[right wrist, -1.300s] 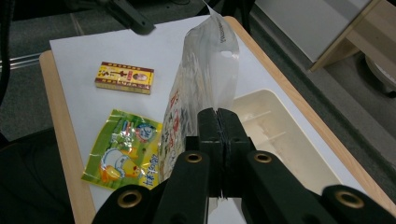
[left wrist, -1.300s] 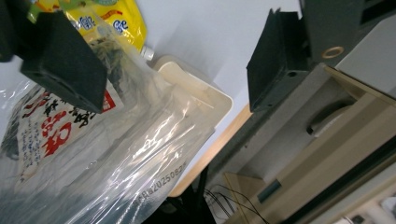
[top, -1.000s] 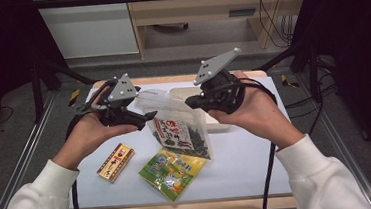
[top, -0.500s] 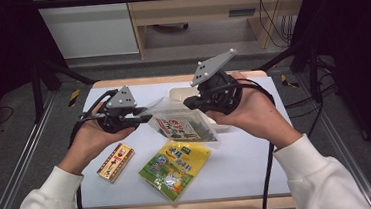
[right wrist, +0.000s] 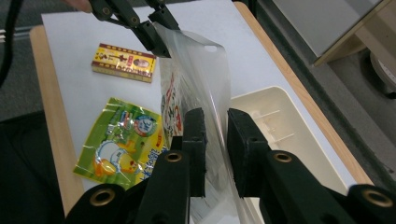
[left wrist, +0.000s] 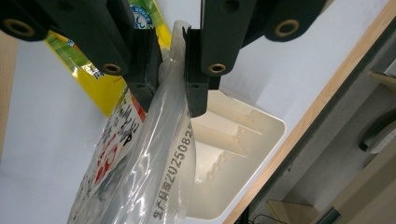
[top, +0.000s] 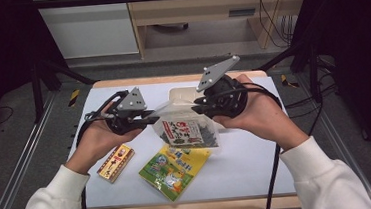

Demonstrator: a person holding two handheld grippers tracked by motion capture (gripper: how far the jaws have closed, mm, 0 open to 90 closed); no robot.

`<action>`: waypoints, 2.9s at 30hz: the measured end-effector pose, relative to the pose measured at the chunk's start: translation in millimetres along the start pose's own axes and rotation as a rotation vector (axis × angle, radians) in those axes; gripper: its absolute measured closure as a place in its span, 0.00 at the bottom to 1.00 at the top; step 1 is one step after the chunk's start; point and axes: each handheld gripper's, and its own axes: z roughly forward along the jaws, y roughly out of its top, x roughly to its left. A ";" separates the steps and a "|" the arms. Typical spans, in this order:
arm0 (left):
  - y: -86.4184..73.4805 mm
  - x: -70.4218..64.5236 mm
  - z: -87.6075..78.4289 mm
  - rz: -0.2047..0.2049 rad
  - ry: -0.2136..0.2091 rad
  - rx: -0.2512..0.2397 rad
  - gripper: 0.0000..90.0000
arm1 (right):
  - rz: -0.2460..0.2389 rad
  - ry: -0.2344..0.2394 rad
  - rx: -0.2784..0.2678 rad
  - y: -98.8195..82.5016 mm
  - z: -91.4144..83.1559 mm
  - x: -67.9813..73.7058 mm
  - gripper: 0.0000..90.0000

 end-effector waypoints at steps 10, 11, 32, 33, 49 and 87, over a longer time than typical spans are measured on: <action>5.8 -3.4 -0.1 0.003 -0.001 0.023 0.86 | -0.052 -0.018 0.107 13.3 24.8 6.5 0.87; 5.7 -3.2 -0.3 0.007 0.001 0.024 0.86 | -0.053 -0.014 0.113 12.9 26.3 5.7 0.90; 2.9 2.1 -33.0 -0.181 0.123 -0.259 0.22 | 0.159 0.087 -0.042 -18.5 -10.0 -29.6 0.99; -0.2 1.4 -33.5 -0.203 0.126 -0.267 0.21 | 0.171 0.081 -0.051 -19.7 -13.4 -33.0 0.99; -56.2 -7.2 -12.4 -0.311 0.128 -0.197 0.18 | 0.284 -0.042 -0.139 -17.8 -41.4 -87.4 0.99; -212.9 -45.6 -14.1 -0.560 0.363 -0.238 0.18 | 0.518 -0.202 -0.152 -51.2 -26.9 -156.9 0.99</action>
